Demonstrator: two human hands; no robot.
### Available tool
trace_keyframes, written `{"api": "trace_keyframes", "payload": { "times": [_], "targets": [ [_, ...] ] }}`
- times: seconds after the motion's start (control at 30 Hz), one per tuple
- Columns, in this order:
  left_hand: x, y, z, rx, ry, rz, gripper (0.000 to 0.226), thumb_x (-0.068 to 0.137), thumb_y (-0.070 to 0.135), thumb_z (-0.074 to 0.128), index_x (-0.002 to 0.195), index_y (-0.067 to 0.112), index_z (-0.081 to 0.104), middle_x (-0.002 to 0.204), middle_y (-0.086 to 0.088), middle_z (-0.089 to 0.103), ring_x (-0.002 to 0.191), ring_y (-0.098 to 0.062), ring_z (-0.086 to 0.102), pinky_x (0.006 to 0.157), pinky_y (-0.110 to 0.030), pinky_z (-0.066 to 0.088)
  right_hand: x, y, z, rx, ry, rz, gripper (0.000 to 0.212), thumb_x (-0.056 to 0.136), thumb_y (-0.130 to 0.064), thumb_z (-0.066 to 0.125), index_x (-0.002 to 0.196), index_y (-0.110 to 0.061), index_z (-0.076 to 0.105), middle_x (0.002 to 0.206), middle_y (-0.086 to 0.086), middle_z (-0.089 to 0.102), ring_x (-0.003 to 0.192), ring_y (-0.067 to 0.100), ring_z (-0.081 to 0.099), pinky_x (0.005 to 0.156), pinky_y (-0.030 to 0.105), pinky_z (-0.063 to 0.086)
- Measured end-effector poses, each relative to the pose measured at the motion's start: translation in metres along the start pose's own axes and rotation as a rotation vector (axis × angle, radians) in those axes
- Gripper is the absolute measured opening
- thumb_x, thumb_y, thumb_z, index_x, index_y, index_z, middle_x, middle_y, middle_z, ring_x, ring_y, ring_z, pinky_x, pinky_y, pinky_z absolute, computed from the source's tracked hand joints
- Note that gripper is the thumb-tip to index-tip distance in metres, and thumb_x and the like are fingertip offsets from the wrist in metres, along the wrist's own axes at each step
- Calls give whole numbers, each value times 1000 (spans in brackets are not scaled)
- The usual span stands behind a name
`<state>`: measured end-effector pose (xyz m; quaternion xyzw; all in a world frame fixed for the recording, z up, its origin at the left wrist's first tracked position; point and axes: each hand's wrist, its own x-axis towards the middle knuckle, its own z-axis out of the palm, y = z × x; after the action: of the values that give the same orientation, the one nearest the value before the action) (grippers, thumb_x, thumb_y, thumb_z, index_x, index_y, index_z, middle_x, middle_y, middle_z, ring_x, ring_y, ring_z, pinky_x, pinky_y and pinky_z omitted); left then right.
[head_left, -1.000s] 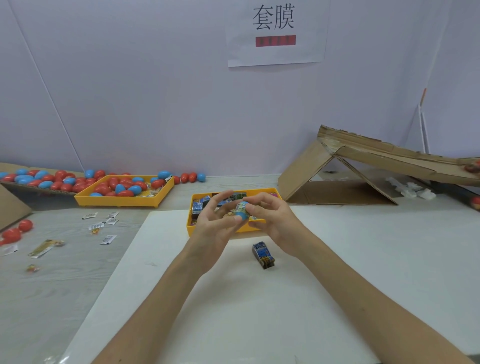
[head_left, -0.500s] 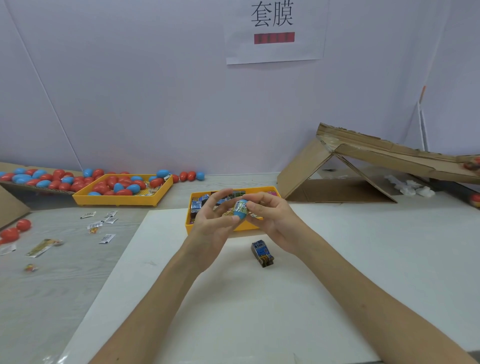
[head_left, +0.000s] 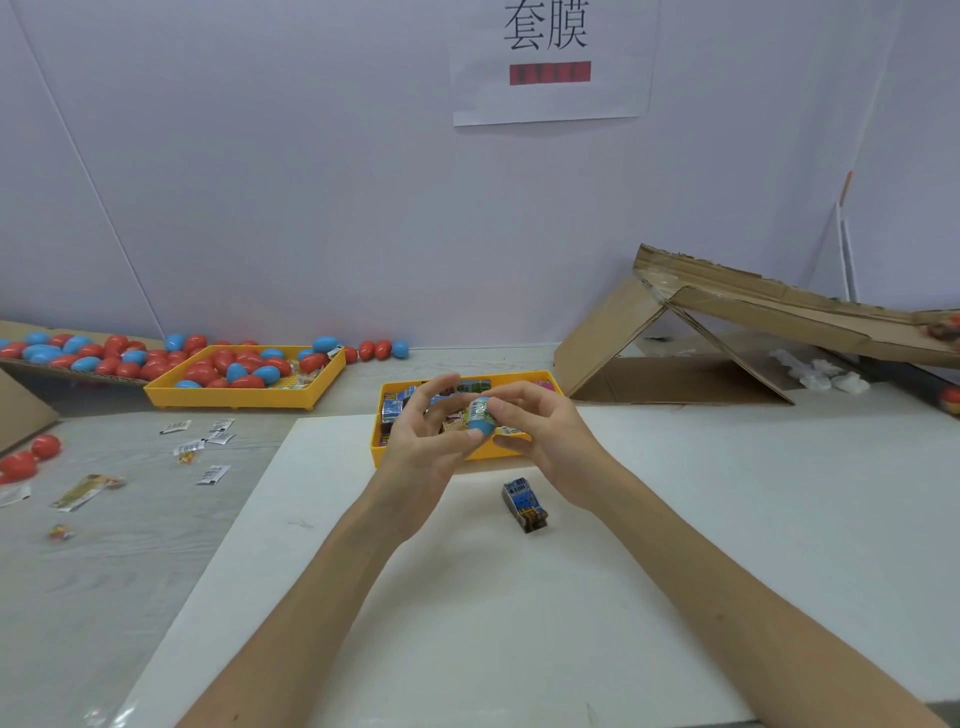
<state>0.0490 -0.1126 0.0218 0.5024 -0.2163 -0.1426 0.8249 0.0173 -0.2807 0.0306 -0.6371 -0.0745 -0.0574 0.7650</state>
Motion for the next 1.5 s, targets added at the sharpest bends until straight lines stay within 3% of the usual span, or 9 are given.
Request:
{"api": "trace_keyframes", "payload": {
  "times": [0.17, 0.33, 0.53, 0.67, 0.8, 0.97, 1.23, 1.5],
  "targets": [
    [0, -1, 0, -8, -10, -8, 64, 70, -7, 72, 128, 18, 59, 112, -8, 72, 108, -25, 69, 90, -32, 57, 1, -1, -2, 58, 2, 18, 3, 91, -12, 68, 90, -10, 66, 96, 8, 71, 96, 19, 66, 89, 33, 55],
    [-1, -1, 0, -23, -33, -9, 61, 72, -8, 70, 126, 18, 61, 115, -9, 72, 109, -26, 69, 91, -32, 56, -1, -4, -2, 121, -27, 1, 11, 94, -5, 63, 84, -9, 63, 90, 7, 72, 88, 16, 68, 85, 27, 57],
    [-1, -1, 2, -41, -32, -19, 56, 74, -7, 70, 124, 17, 62, 118, -11, 71, 113, -28, 68, 91, -32, 57, 0, -3, -1, 124, 10, 1, 13, 97, -7, 60, 84, -6, 64, 87, 4, 72, 88, 16, 67, 88, 31, 56],
    [-2, 1, 3, -151, -24, -47, 51, 81, -5, 67, 129, 11, 59, 123, -18, 68, 120, -35, 65, 91, -35, 57, 1, -3, 0, 116, 58, 32, 14, 101, -20, 57, 96, -13, 69, 92, 1, 72, 89, 11, 67, 80, 28, 54],
    [-5, 5, 4, -240, -44, -60, 41, 91, 1, 61, 131, 9, 54, 127, -21, 66, 120, -35, 65, 92, -36, 58, -1, -1, 1, -39, 84, -16, 14, 94, -26, 68, 104, -18, 71, 96, -1, 73, 92, 10, 68, 76, 27, 53],
    [-5, 6, 7, -214, -59, -76, 37, 99, 9, 53, 136, 8, 52, 131, -19, 65, 118, -33, 65, 95, -40, 56, 0, 2, 3, -125, 122, -94, 12, 87, -22, 76, 98, -21, 71, 100, 2, 71, 91, 19, 70, 77, 33, 57],
    [-7, 6, 8, -216, -66, -83, 33, 98, 15, 55, 130, 7, 56, 129, -16, 66, 116, -31, 67, 89, -38, 58, 0, 4, 3, 26, 86, -124, 8, 89, -4, 71, 96, -4, 69, 92, 5, 75, 85, 18, 71, 73, 30, 59],
    [-6, 2, 9, -85, 17, -81, 43, 96, 33, 58, 130, 7, 59, 128, -13, 69, 120, -27, 66, 90, -32, 58, -1, 2, 4, -62, 146, -131, 6, 94, -20, 69, 92, -15, 71, 88, -4, 71, 83, 10, 65, 68, 26, 54]
  ]
}}
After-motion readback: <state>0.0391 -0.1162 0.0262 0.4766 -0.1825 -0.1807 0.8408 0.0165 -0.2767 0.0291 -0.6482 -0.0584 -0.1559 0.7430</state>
